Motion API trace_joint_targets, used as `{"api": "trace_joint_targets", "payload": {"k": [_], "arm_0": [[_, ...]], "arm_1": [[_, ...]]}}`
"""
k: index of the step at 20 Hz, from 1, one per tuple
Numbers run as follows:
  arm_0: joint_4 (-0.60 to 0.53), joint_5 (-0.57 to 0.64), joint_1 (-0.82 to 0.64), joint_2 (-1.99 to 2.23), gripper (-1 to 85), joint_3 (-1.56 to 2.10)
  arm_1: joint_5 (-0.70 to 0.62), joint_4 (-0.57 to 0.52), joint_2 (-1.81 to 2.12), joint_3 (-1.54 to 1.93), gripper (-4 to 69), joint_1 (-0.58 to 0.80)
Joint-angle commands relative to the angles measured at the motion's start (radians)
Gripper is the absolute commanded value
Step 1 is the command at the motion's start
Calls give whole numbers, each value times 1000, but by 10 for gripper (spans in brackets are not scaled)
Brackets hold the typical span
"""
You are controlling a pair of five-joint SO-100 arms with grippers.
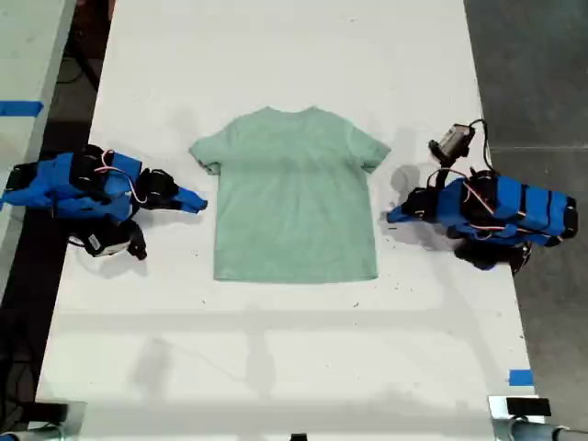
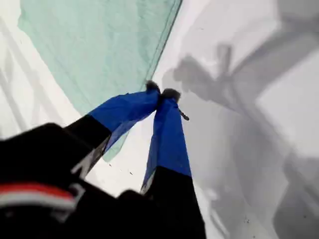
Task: Fold t shirt
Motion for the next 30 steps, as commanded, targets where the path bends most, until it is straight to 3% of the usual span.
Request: {"api": "trace_joint_targets", "payload": {"k": [1,2,6,8,11,14,17,24,28,29,30], "arm_0": [[-18,-15,11,8,71,8],[-18,-15,11,8,71,8],[-18,-15,11,8,71,8],[-18,-15,11,8,71,8],[-18,-15,11,8,72,8],[-18,-15,11,8,72,8],[-18,-15,9,8,72,8],[-18,-15,9,8,73,8],[-18,-15,11,8,73,8],[-18,-15,11,8,73,8],[-18,-15,11,8,73,8]], "arm_1": [[51,-11,8,48,15,-37],[-5,-57,5,23,16,-44],[-201,98,-302,-472,12,206],[-305,184,-724,-897,119,279],[-471,318,-1220,-1457,175,402],[-620,334,-1493,-1666,219,575],[-696,216,-1654,-1591,225,686],[-730,-192,-1910,-1281,211,736],[-719,-219,-1947,-1258,194,756],[-712,-216,-1945,-1256,168,758],[-701,-212,-1947,-1255,76,764]]}}
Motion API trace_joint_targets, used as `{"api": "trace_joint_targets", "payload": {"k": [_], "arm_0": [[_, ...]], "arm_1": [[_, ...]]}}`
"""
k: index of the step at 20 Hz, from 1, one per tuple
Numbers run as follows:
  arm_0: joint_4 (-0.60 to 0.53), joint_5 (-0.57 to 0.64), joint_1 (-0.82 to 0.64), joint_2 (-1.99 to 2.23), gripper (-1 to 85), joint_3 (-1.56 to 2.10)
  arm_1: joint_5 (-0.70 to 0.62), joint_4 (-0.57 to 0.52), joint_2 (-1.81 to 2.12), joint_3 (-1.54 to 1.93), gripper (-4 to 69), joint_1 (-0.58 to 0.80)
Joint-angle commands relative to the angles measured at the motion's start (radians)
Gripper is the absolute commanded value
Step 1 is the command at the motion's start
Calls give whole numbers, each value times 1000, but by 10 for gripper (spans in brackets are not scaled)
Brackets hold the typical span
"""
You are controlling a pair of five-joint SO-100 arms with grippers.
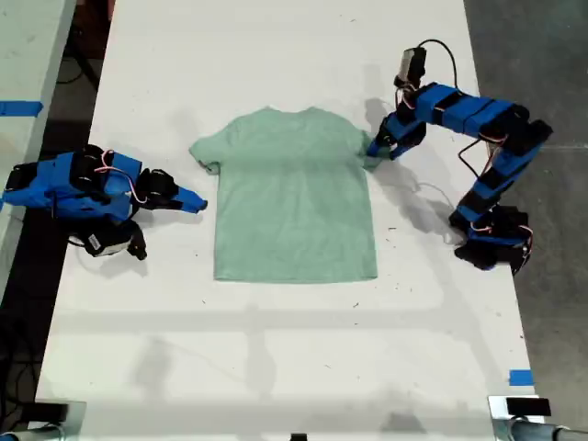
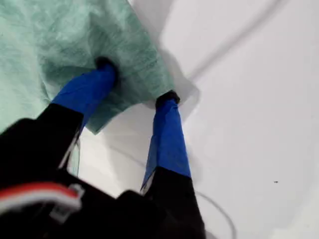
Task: Fold t shirt
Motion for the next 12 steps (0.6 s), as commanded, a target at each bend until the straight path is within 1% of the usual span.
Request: {"api": "trace_joint_targets", "payload": {"k": [1,3,6,8,10,12], "arm_0": [[-18,-15,11,8,73,8],[-18,-15,11,8,73,8],[-18,-15,11,8,73,8],[-18,-15,11,8,73,8],[-18,-15,11,8,73,8],[-18,-15,11,8,73,8]], "arm_1": [[34,2,0,5,15,35],[63,40,20,-6,16,46],[67,71,141,-52,17,28],[69,71,235,-109,17,-48],[92,57,270,-181,17,-158],[107,-11,255,-229,17,-268]]}}
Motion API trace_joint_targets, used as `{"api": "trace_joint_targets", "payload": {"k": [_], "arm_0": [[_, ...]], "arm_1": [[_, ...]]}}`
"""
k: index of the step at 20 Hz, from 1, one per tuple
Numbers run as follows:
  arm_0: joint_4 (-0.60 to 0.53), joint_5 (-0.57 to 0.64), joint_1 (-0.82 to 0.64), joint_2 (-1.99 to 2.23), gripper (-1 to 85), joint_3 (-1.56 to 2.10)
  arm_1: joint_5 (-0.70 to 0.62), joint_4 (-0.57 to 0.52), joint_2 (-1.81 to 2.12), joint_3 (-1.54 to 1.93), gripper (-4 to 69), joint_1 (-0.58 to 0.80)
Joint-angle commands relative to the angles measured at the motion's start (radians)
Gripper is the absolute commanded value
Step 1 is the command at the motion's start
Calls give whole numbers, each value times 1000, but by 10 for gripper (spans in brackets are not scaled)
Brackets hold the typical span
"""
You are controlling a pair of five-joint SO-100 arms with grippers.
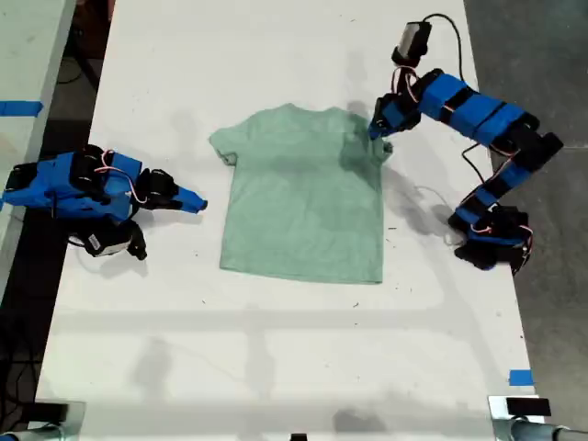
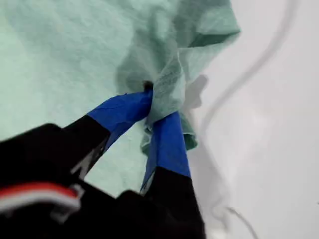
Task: Fold t shirt
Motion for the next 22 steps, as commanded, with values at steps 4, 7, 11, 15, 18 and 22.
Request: {"api": "trace_joint_targets", "payload": {"k": [4,7,11,15,18,22], "arm_0": [[-18,-15,11,8,73,8],[-18,-15,11,8,73,8],[-18,-15,11,8,73,8],[-18,-15,11,8,73,8],[-18,-15,11,8,73,8],[-18,-15,11,8,73,8]], "arm_1": [[48,-272,-87,-91,17,-275],[46,-314,-290,-187,134,-356],[40,-163,-370,-324,256,-376],[28,0,-32,-212,275,-313],[95,34,416,114,8,-311],[293,-32,1155,805,8,-495]]}}
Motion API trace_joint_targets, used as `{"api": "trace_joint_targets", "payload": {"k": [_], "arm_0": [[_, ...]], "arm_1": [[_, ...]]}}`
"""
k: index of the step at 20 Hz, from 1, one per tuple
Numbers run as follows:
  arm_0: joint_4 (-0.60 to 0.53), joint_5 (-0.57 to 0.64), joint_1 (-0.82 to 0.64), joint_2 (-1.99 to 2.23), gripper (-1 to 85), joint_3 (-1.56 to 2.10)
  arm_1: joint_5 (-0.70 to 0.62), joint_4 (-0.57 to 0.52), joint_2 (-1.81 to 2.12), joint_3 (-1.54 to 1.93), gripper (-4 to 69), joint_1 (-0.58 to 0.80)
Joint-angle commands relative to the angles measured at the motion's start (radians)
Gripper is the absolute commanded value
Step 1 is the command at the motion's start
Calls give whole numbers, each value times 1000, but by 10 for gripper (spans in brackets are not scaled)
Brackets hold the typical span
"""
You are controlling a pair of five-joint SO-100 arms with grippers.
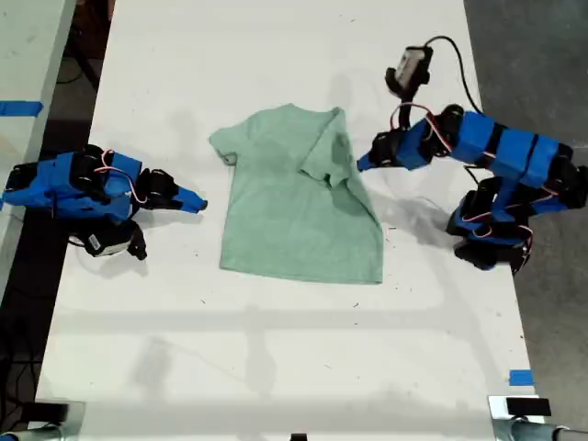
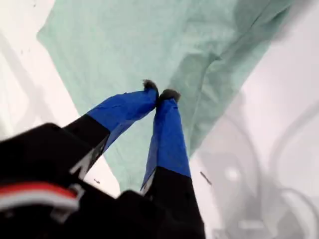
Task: Fold t shirt
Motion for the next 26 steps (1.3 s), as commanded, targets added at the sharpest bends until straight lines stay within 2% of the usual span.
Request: {"api": "trace_joint_targets", "payload": {"k": [1,2,3,5,7,11,26], "arm_0": [[-18,-15,11,8,73,8],[-18,-15,11,8,73,8],[-18,-12,11,8,74,8],[-18,-14,11,8,75,8],[-18,-14,9,8,75,8],[-18,-12,11,8,76,8],[-18,-12,11,8,76,8]], "arm_1": [[129,-15,684,503,8,-95],[167,49,962,667,9,-115],[192,89,1037,758,9,-132],[172,37,1026,853,9,-138],[195,54,1026,946,9,-64],[282,117,1028,940,9,-64],[261,95,1028,943,9,-94]]}}
